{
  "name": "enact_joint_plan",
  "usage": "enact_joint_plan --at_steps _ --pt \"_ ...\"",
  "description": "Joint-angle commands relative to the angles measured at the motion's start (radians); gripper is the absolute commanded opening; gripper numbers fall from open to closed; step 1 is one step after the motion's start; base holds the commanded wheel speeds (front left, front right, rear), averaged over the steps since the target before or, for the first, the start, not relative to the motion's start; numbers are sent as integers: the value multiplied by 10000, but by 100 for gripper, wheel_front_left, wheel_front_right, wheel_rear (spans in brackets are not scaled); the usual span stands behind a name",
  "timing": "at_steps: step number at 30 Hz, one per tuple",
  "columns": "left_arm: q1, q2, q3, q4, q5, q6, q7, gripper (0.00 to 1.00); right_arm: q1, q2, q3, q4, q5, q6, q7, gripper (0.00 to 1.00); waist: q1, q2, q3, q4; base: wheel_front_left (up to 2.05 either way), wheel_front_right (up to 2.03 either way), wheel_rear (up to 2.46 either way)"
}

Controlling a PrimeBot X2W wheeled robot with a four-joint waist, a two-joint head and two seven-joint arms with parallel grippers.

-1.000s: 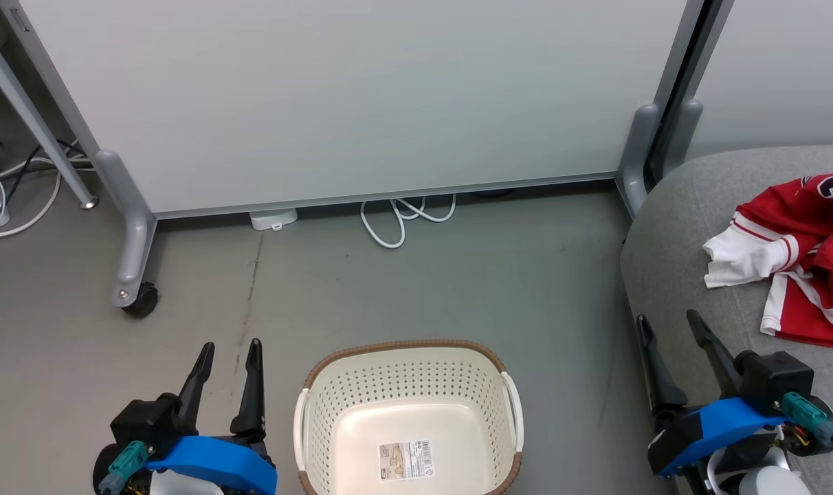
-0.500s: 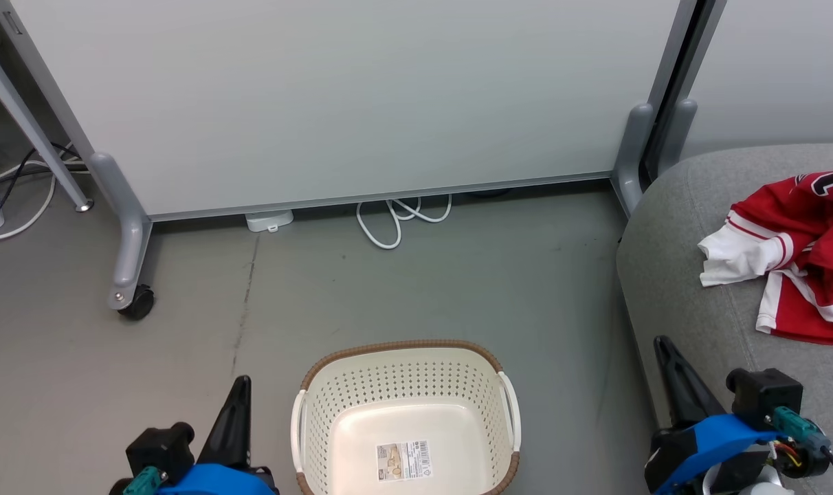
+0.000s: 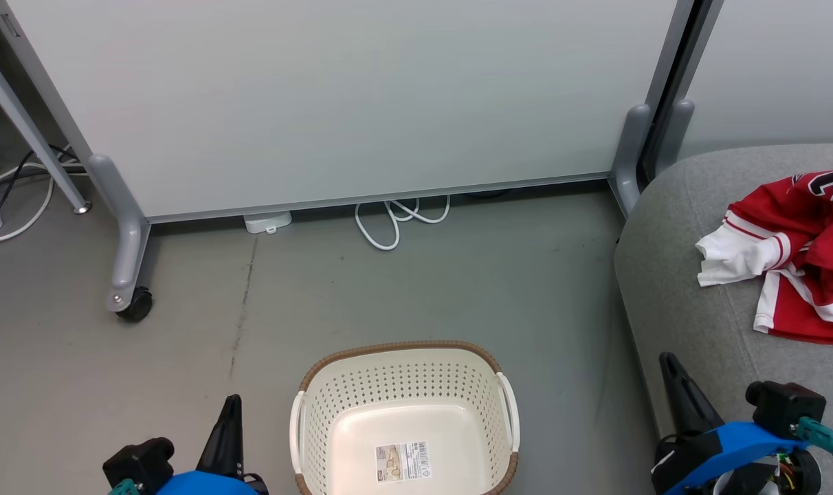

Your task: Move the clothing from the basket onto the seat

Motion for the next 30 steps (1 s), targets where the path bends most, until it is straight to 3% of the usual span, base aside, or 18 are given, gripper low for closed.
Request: enact_joint_plan --at_steps 1,30 --pt "-274 9 128 -214 -245 -3 60 0 -176 -20 -52 -181 300 0 47 0 0 0 -1 -2 0 0 0" --pt "-541 -200 1018 -917 -4003 -11 1210 0 -346 -30 -291 -292 4854 1 639 0 0 0 -53 -101 0 0 0"
